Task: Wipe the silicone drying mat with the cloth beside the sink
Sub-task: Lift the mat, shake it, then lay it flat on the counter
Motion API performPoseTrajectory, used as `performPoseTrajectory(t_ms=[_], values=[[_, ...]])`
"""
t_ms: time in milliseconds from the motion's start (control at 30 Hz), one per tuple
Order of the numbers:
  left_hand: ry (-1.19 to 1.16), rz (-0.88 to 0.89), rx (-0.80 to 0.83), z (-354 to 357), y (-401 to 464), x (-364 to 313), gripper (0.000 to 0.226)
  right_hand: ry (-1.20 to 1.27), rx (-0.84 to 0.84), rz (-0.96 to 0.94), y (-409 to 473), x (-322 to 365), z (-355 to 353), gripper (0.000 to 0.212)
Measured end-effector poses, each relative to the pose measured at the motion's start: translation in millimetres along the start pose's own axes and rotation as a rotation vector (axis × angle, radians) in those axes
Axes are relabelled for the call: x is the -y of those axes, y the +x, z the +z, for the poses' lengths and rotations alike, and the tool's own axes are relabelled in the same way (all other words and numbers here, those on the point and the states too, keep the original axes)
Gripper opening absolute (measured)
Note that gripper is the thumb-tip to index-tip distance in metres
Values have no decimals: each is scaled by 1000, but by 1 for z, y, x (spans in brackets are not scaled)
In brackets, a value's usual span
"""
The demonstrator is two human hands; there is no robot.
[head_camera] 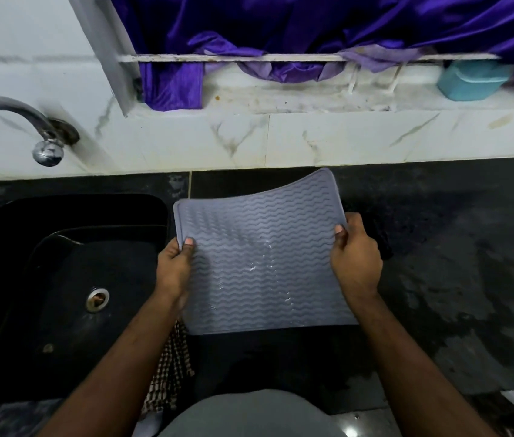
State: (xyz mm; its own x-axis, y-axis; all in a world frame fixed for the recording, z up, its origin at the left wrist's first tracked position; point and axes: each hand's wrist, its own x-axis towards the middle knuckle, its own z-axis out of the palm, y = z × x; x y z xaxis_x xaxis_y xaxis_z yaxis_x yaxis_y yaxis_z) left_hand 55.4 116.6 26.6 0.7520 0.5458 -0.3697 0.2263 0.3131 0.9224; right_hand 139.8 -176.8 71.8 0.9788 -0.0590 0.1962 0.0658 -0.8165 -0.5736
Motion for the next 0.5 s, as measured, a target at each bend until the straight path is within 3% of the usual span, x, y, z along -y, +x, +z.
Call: performPoseTrajectory(t_ms=[233,500], values=[[-23,-84,39,6,23,-22,19,53,49,28,29,3,21,25],[-65,-59,42,35,61,-41,20,38,39,83,64,8,39,24]])
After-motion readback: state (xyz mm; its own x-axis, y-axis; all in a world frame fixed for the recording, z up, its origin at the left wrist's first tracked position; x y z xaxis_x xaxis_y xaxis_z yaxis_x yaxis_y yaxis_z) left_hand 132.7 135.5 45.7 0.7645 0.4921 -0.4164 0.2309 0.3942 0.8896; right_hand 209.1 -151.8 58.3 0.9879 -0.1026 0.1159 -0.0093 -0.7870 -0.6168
